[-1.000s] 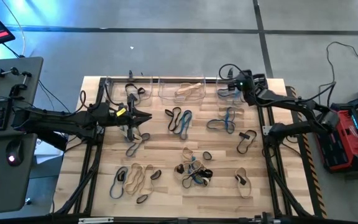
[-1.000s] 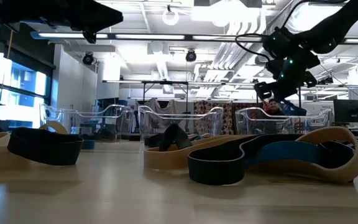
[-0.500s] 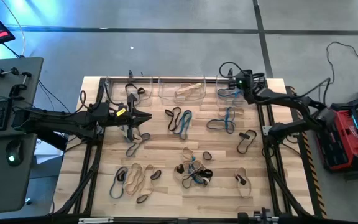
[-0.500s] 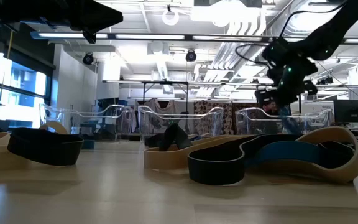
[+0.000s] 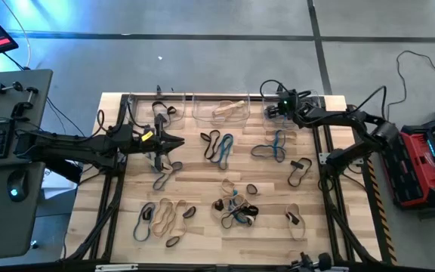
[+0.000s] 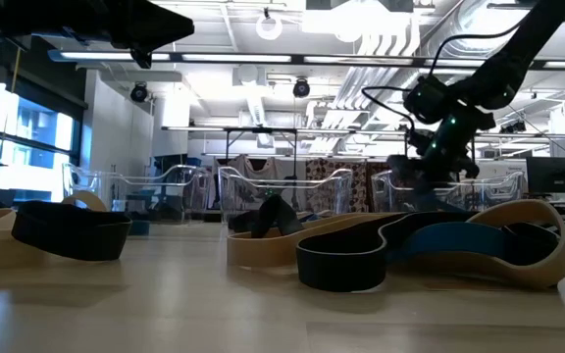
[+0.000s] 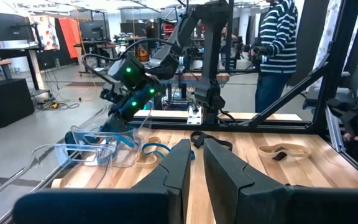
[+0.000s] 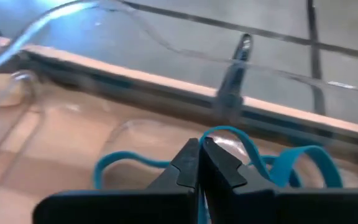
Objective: Sort rubber bands into baskets
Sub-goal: Put the blue rubber band into the right transparent bin, then put the black rubber band into the left transparent bin
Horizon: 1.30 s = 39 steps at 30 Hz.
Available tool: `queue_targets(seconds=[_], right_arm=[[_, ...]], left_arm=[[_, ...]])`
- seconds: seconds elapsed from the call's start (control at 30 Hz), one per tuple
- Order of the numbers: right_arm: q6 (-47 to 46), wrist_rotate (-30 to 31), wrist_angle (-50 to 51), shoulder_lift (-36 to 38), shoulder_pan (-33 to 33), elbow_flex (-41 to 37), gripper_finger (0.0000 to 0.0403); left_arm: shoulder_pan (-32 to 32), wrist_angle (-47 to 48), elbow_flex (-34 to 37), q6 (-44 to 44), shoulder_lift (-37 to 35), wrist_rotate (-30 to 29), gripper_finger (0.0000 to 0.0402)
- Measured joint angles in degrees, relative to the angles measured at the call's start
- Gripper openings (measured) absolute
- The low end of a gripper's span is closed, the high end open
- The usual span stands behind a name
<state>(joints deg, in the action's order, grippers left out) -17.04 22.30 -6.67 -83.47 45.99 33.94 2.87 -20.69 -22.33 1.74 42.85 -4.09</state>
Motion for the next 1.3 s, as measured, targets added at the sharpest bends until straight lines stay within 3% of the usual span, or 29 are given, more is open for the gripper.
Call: queue_targets(seconds=[0.13, 0.37, 0.5, 0.63, 0.83, 0.97, 1.3], right_arm=[[0.4, -1.1, -0.3, 0.6, -1.4, 0.1, 0.0041], [0.6, -1.4, 0.5, 2.0, -3.7, 0.1, 0.0151], [0.6, -1.2, 0.4, 6.0, -5.4, 0.1, 0.0174], [2.4, -1.1, 0.6, 12.7, -7.8, 0.1, 0.0135], [5.4, -0.9, 3.7, 23.3, -14.5, 0.2, 0.0013], [5.5, 1.1, 6.0, 27.6, -21.1, 0.2, 0.0018], [4.9, 15.3, 3.5, 28.3, -40.6, -3.0, 0.0001]], left_arm=[[0.0, 0.0, 0.0, -0.1, 0.0, 0.0, 0.0035], [0.0, -0.3, 0.0, -0.4, 2.9, 0.0, 0.0035], [0.0, -1.0, 0.0, -1.5, 7.2, 0.0, 0.0035], [0.0, -3.1, -0.7, -2.1, 11.9, 1.0, 0.0032], [-0.5, -3.2, -3.6, -1.8, 18.4, 2.4, 0.0004], [-1.6, -3.3, -5.1, -1.6, 22.0, 2.4, 0.0002], [-5.8, -3.2, -7.4, -0.6, 29.9, 2.4, 0.0]])
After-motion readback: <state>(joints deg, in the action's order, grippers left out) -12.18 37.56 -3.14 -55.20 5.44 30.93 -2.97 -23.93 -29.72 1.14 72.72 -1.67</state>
